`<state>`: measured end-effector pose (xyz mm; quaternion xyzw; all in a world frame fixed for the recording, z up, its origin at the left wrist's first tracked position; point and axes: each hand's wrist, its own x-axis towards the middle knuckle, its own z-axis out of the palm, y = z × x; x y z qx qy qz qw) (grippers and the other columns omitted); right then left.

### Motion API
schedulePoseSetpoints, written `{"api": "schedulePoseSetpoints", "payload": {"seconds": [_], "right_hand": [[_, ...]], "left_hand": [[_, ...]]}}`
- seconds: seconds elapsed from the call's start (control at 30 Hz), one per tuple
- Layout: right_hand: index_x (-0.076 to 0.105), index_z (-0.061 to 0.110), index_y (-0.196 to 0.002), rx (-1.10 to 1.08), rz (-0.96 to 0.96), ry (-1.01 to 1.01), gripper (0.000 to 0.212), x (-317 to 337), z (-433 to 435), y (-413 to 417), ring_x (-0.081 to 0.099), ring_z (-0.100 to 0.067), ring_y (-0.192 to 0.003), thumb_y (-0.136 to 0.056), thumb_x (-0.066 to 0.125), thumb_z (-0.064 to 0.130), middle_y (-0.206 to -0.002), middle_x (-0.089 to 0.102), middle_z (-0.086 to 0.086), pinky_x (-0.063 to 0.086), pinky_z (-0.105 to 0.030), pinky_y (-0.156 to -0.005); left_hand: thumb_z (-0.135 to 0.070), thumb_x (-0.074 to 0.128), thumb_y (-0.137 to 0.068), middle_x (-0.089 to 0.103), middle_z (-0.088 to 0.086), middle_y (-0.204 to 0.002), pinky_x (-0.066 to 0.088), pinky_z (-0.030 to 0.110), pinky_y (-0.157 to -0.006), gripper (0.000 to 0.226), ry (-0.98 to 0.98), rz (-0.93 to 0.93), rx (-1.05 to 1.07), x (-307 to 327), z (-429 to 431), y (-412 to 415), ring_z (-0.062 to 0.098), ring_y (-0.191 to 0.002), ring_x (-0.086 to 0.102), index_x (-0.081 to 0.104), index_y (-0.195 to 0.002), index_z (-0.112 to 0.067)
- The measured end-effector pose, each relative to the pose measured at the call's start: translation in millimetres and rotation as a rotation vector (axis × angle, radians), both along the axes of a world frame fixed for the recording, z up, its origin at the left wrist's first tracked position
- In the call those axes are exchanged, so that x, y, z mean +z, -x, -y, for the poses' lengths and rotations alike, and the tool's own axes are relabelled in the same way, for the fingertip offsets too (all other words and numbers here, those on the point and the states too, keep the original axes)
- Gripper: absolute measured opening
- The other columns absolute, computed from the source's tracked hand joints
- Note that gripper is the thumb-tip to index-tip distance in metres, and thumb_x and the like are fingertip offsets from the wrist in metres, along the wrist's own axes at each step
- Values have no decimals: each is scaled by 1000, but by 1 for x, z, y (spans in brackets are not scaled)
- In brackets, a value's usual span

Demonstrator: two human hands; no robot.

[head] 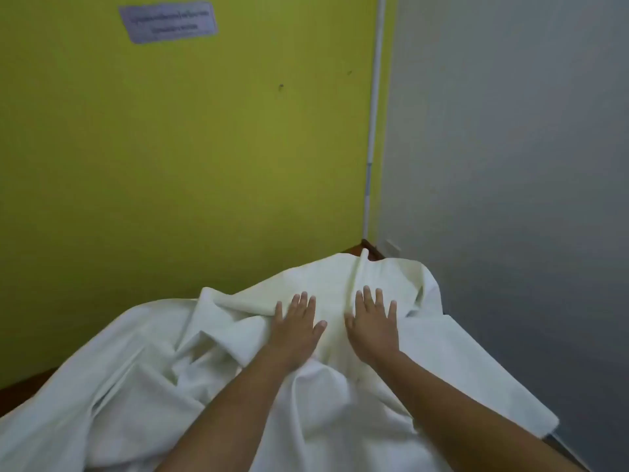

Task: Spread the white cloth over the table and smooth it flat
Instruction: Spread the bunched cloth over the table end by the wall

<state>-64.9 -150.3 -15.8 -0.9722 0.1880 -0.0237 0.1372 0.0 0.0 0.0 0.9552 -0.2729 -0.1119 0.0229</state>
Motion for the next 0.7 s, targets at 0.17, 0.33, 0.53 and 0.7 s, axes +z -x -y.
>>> {"api": "schedulePoseSetpoints", "payload": {"seconds": [0.17,0.33,0.53,0.7], "right_hand": [[3,13,-152,-217,-47,-14,58,-38,-6,34,-8,-24,-148,-101,13,40,-161,-3,-4,-6,-47,-117],[-1,12,-152,-389,-104,-99,63,-76,-9,66,-9,-23,-148,-101,16,44,-161,-6,-5,-5,-48,-118],[4,15,-152,-342,-99,-56,72,-91,-6,80,-12,-19,-147,-95,15,57,-162,-3,-1,-19,-43,-113],[6,17,-152,-165,-131,-6,80,-99,4,94,-10,-18,-147,-89,9,65,-161,-2,0,-20,-40,-113]], "left_hand": [[-49,16,-99,-8,1,-161,-13,54,-112,65,-57,117,-200,-27,11,-3,14,-147,-10,-6,-152,-18],[-54,10,-97,-17,-3,-158,-19,41,-115,67,78,162,-418,-56,16,14,13,-145,-18,-19,-147,-19],[-43,14,-101,-13,1,-159,-16,41,-115,60,43,119,-576,-93,25,21,18,-145,-17,-4,-151,-16],[-32,11,-103,-14,3,-159,-9,35,-117,55,32,121,-563,-105,43,-6,17,-146,-15,-8,-150,-13]]}}
